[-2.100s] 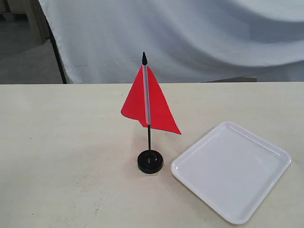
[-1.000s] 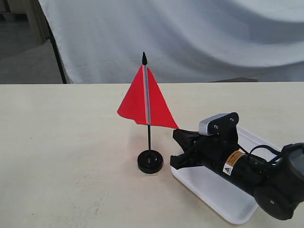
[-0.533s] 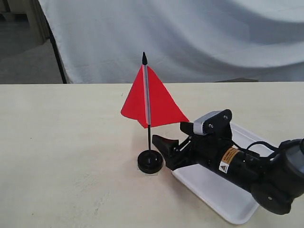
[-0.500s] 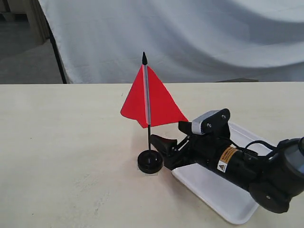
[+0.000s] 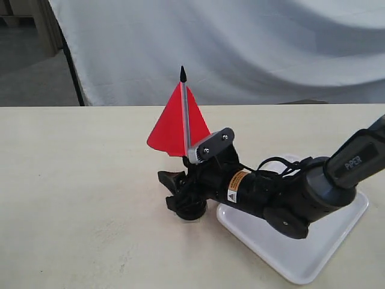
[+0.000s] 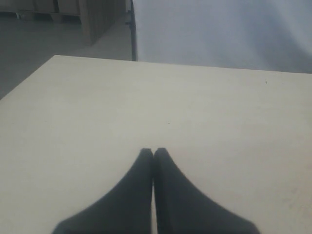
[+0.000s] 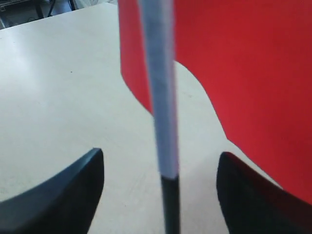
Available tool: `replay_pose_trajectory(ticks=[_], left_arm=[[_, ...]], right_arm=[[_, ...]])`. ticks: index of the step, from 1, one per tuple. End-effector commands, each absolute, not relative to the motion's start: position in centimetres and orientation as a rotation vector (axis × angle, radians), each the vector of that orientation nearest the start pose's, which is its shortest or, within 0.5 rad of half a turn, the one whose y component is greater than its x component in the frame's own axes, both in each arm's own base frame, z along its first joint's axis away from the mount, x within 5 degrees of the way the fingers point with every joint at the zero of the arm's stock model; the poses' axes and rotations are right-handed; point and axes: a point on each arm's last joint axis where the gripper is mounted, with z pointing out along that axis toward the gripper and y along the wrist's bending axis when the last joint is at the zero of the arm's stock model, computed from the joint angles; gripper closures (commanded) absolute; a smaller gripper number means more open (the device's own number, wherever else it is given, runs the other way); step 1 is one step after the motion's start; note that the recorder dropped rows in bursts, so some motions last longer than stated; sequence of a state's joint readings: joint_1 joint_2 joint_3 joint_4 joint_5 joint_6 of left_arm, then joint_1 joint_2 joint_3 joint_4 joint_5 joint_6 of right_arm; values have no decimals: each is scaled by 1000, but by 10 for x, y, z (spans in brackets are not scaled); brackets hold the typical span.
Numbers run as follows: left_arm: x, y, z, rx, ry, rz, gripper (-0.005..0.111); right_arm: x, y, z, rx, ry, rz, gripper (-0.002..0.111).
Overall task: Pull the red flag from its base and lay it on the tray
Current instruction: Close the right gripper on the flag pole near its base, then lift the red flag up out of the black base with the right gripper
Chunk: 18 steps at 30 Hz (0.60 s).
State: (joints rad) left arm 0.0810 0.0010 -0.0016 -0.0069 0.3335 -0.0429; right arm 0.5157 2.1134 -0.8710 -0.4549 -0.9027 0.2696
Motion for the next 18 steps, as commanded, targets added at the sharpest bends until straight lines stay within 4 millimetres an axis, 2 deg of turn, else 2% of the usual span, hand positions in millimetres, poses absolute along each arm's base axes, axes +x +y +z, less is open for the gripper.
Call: replay_pose_trajectory(ticks=[1, 2, 3, 5, 7, 8, 11, 13, 14, 16, 18], left_arm=[[54, 4, 184, -116, 1809, 24, 107], [54, 4, 184, -116, 1809, 24, 107], [54, 4, 184, -116, 1809, 24, 107], [54, 4, 184, -116, 1809, 24, 107], [54, 4, 184, -116, 1809, 24, 107], [54, 4, 184, -116, 1809, 24, 107], [54, 4, 184, -116, 1809, 24, 107], [54, 4, 184, -116, 1809, 24, 107], [54, 4, 184, -116, 1809, 24, 107], [54, 4, 184, -116, 1809, 24, 107], [54, 4, 184, -116, 1809, 24, 107]], right_arm=[[318, 218, 97, -735, 1765, 681, 68], [316, 219, 96, -764, 1768, 683, 90], [313, 221, 95, -822, 1765, 692, 107], [313, 221, 98, -836, 1748, 694, 108], [313, 222, 111, -830, 1711, 694, 109], [313, 221, 124, -813, 1697, 698, 109], [313, 219, 145, -783, 1695, 690, 109], [307, 215, 174, -762, 1644, 692, 109], [303, 208, 196, -728, 1623, 685, 109], [301, 187, 228, -640, 1673, 626, 109], [299, 160, 253, -533, 1766, 525, 109]])
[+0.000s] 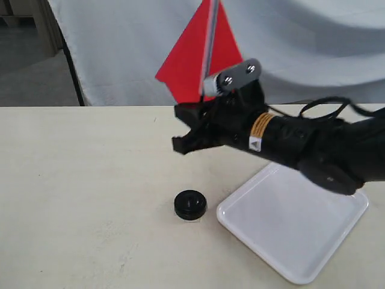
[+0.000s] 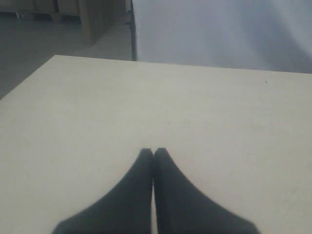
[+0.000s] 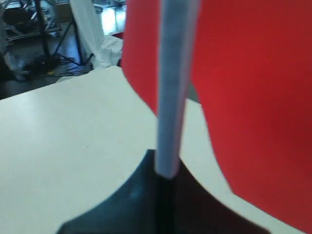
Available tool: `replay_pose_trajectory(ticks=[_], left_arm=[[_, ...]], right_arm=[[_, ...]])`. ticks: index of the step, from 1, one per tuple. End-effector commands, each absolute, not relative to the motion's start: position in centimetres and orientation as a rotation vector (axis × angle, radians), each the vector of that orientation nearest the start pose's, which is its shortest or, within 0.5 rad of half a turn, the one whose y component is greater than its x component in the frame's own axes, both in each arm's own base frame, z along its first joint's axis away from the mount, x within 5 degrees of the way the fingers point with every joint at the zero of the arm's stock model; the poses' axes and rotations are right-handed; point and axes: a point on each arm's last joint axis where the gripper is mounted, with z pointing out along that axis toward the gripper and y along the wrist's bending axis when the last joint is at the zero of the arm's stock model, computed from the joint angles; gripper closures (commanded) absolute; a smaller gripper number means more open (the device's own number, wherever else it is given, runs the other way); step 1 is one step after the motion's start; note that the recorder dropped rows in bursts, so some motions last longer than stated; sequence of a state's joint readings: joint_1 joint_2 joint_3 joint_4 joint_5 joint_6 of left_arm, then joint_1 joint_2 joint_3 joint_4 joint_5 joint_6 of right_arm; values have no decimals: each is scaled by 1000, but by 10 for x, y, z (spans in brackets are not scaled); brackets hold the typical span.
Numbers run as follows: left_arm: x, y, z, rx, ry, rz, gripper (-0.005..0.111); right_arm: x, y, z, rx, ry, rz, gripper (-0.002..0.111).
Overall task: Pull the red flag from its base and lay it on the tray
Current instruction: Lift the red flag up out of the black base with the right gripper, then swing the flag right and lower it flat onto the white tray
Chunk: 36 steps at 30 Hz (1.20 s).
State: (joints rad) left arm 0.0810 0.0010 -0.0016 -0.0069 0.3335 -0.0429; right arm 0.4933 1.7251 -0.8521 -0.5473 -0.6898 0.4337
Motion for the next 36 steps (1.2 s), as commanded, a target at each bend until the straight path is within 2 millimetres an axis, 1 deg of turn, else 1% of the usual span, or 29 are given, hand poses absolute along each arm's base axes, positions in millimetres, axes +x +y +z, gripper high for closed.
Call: replay_pose_trajectory(ticks=[1, 2, 3, 4, 6, 8, 11, 15, 17, 20, 23, 27, 29, 32, 36], left_arm=[[54, 4, 184, -116, 1809, 24, 107], [54, 4, 184, -116, 1809, 24, 107], [54, 4, 184, -116, 1809, 24, 107], [54, 4, 184, -116, 1809, 24, 107], [54, 4, 184, -116, 1809, 24, 107], [54, 4, 184, -116, 1809, 24, 107], [54, 4, 184, -116, 1809, 24, 107], [54, 4, 184, -116, 1809, 24, 107], [54, 4, 184, -116, 1809, 24, 107], [54, 4, 184, -116, 1809, 24, 107], [54, 4, 184, -116, 1809, 24, 107], [54, 4, 184, -116, 1809, 24, 107], [54, 4, 184, -116, 1809, 24, 107], [54, 4, 184, -116, 1809, 24, 107], [54, 4, 184, -116, 1809, 24, 107]], right_arm=[[295, 146, 261, -504, 1799, 461, 109], [291, 129, 267, -444, 1836, 410, 109], [290, 114, 267, -365, 1885, 381, 109], [288, 103, 265, -291, 1922, 375, 109], [285, 84, 254, -123, 2003, 384, 109], [280, 67, 237, 58, 2088, 398, 109], [272, 55, 213, 236, 2165, 435, 109], [262, 52, 184, 411, 2245, 494, 109], [256, 54, 169, 472, 2268, 553, 109], [248, 58, 154, 534, 2266, 660, 109], [244, 61, 144, 589, 2266, 733, 109], [244, 68, 138, 667, 2267, 814, 109], [245, 73, 137, 655, 2254, 856, 109], [247, 77, 130, 687, 2251, 883, 109], [248, 75, 113, 778, 2279, 853, 108]])
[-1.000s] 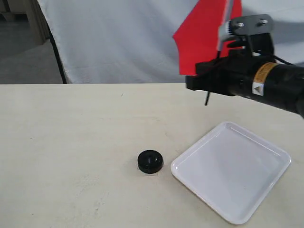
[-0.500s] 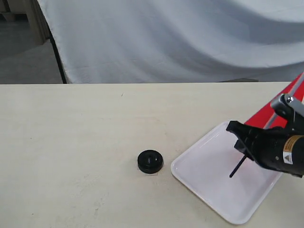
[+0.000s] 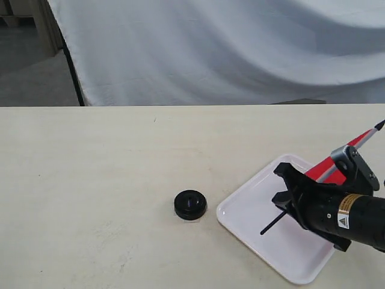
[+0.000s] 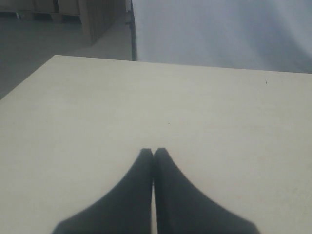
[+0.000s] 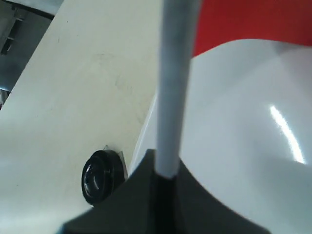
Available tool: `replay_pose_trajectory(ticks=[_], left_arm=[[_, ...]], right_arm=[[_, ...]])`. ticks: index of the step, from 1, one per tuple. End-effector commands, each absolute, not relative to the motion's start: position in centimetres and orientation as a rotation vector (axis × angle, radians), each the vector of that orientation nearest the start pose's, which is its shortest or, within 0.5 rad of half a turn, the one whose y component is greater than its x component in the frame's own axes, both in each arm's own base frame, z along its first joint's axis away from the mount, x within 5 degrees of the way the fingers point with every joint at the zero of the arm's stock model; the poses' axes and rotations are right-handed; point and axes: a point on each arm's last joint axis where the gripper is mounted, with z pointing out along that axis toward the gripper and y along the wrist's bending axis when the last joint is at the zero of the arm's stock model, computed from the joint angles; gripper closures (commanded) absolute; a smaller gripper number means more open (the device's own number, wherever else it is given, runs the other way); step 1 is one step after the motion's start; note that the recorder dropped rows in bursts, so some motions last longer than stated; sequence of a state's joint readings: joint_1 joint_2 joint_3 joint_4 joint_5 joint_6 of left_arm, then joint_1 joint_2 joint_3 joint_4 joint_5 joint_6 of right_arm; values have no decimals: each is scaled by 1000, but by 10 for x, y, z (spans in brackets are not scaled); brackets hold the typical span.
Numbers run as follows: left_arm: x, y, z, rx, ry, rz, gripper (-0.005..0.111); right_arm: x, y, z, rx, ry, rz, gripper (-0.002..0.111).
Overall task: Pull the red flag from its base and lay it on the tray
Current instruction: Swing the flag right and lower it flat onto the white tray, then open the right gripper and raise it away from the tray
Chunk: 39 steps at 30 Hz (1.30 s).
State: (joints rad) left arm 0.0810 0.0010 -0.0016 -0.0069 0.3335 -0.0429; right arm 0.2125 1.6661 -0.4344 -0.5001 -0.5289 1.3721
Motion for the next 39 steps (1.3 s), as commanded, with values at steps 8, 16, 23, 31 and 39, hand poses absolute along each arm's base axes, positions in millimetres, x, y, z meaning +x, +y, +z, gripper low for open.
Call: replay_pose_trajectory(ticks=[8, 16, 23, 31, 39], left_arm=[[54, 4, 184, -116, 1809, 24, 107], [54, 4, 184, -116, 1809, 24, 107], [54, 4, 184, -116, 1809, 24, 107], [54, 4, 184, -116, 1809, 24, 107], [54, 4, 184, -116, 1809, 24, 107]], right_arm=[[255, 80, 95, 764, 2305, 885, 71], [256, 79, 99, 698, 2294, 873, 38], [257, 78, 139, 572, 2164, 879, 39], [254, 76, 204, 21, 2073, 593, 82], [240, 9, 225, -131, 2498, -540, 108]])
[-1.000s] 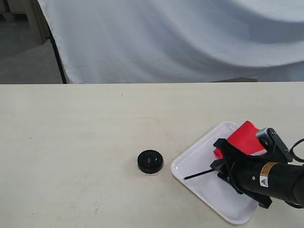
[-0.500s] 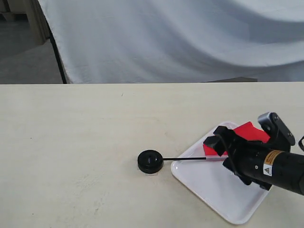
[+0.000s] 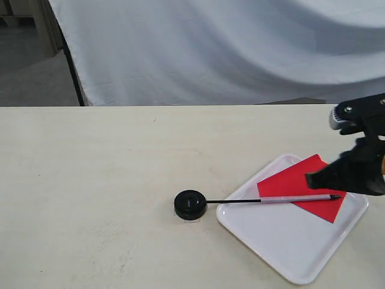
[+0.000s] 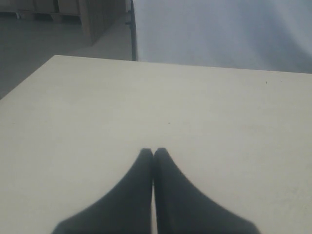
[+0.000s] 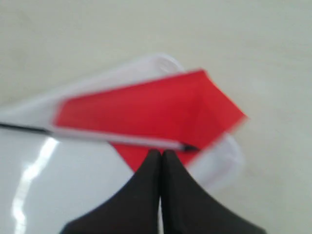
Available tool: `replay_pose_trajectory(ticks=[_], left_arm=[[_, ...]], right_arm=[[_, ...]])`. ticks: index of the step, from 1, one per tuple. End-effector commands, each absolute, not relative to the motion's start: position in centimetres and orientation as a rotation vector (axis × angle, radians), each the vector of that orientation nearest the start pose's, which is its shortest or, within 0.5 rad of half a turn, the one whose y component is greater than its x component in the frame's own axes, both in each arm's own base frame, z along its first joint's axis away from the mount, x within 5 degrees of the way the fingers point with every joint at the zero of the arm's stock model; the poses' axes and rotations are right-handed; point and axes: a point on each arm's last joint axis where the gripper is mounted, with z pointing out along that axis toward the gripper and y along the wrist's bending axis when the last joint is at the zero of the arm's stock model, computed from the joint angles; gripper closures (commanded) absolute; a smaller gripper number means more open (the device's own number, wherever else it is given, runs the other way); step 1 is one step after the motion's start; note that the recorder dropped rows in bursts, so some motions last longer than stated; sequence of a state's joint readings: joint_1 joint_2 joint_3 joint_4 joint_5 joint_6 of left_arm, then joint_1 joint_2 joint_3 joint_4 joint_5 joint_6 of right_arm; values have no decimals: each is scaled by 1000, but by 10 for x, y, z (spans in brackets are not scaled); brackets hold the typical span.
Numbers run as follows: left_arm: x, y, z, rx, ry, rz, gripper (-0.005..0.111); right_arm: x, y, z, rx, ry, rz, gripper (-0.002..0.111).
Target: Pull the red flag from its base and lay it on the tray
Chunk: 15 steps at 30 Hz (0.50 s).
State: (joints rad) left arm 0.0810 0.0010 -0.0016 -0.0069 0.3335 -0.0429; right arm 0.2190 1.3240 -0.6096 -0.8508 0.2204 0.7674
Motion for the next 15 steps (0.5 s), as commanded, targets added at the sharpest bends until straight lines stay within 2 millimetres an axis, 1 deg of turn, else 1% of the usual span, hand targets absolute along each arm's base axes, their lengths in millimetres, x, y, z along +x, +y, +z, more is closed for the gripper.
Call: replay_pose_trajectory(ticks=[1, 2, 3, 4, 5, 6, 7, 8, 9, 12, 13, 14, 15], left_arm=[[54, 4, 184, -116, 1809, 24, 107], [54, 4, 184, -116, 1809, 24, 107], [54, 4, 184, -116, 1809, 24, 107], [54, 4, 184, -116, 1809, 24, 107], [54, 4, 184, -116, 1809, 24, 107], [54, 4, 184, -116, 1809, 24, 107], [54, 4, 184, -116, 1809, 24, 107], [54, 4, 184, -116, 1809, 24, 107], [54, 4, 184, -116, 1809, 24, 107], [54, 4, 184, -116, 1809, 24, 107], [54, 4, 184, -116, 1809, 24, 107], [54, 4, 184, -116, 1809, 24, 107], [54, 4, 184, -116, 1809, 24, 107]], right_arm=[[240, 8, 231, -96, 2544, -557, 108], [242, 14, 235, -153, 2588, -483, 108], [242, 27, 237, -198, 2664, -232, 109], [243, 31, 240, -223, 2683, -103, 109], [244, 32, 244, -241, 2695, 41, 109], [244, 28, 247, -174, 2717, 181, 109], [244, 19, 249, -124, 2720, 210, 109], [241, 6, 251, -35, 2714, 215, 109], [238, -2, 253, 17, 2697, 203, 109], [225, -25, 262, 192, 2573, 148, 109], [214, -36, 269, 259, 2445, 88, 109], [210, -40, 272, 278, 2373, 53, 109], [197, -45, 274, 285, 2228, -23, 109]])
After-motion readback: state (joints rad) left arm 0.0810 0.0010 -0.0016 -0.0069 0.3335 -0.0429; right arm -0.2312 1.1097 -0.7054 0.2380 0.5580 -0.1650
